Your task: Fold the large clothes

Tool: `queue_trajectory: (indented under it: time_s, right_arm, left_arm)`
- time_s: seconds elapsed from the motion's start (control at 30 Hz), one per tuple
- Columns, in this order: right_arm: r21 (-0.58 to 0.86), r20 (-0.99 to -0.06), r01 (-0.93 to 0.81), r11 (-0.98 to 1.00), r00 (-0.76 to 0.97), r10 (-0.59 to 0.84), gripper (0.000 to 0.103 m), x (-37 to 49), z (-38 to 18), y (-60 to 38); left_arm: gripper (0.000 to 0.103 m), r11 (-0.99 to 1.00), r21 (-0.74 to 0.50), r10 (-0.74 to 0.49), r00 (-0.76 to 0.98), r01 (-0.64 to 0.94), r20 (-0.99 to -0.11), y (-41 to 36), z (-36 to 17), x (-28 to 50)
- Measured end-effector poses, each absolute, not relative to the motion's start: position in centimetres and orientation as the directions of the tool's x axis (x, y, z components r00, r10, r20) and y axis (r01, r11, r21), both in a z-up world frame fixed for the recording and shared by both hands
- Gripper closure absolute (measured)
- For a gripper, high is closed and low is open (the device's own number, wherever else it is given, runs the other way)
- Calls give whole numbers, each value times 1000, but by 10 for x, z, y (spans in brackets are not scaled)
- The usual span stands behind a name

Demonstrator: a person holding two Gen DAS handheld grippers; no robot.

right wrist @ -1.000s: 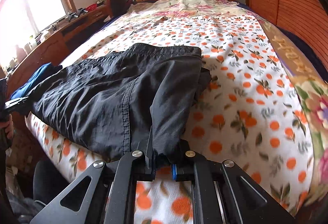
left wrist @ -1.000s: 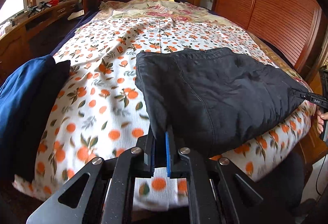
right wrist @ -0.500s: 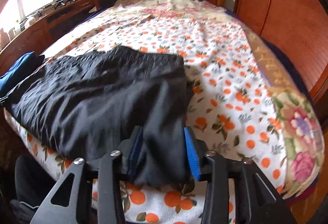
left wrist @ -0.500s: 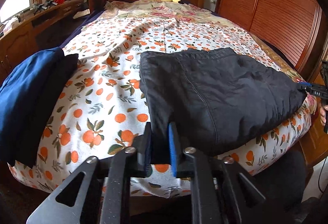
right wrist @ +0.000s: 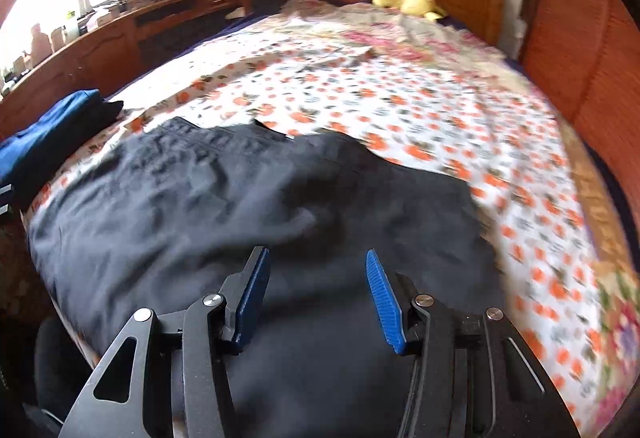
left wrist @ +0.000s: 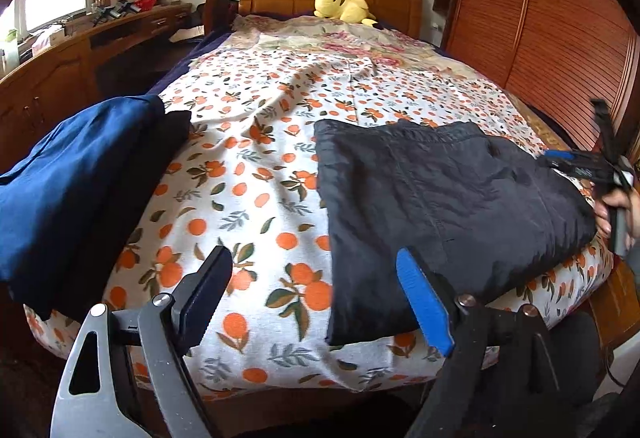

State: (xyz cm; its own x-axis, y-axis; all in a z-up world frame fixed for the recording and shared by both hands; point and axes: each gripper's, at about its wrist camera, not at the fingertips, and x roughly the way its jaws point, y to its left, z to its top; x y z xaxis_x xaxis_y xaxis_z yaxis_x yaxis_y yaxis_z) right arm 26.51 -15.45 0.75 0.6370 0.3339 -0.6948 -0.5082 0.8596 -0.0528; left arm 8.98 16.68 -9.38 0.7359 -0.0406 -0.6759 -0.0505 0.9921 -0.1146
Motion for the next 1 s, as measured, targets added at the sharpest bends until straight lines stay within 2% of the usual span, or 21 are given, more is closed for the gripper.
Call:
queue_trajectory:
  time_s: [0.13,0.23,0.4,0.53,0.67,0.9,1.0]
  right_arm:
    - [-32,-730,-516,856,597,333,51,316,-6,-122]
    - [-69,-778,-464,883,579,244,51,353,-24,-104]
    - [-72,-808,-448,891,549,211,52,382,-37,-78]
    - [-142,-805,-520,842,556,208,73,381,-44,-66]
    - [-161,-795,-539,827,567,215,78,384,-43,-59]
    - [-99,-785,-508,856,569,246,76,393,-37,-76]
    - [-85,-778,-500,862,574,256,66,383,-29,-84]
  left_arm:
    - [18,992,-101,-17,735,-71,-678,175,-94,86]
    - [18,992,-97,-8,733,-80,-680,179,-94,84]
    - [18,993,-87,-2,724,-81,-690,181,-95,86]
    - [18,994,-84,-9,723,-68,-690,177,-95,91]
    - [18,996,-72,-6,741,-58,-672,170,-88,96]
    - [18,998,-62,-14,766,-33,-643,156,-76,101]
    - [18,997,-67,-21,768,-28,-640,152,-75,102]
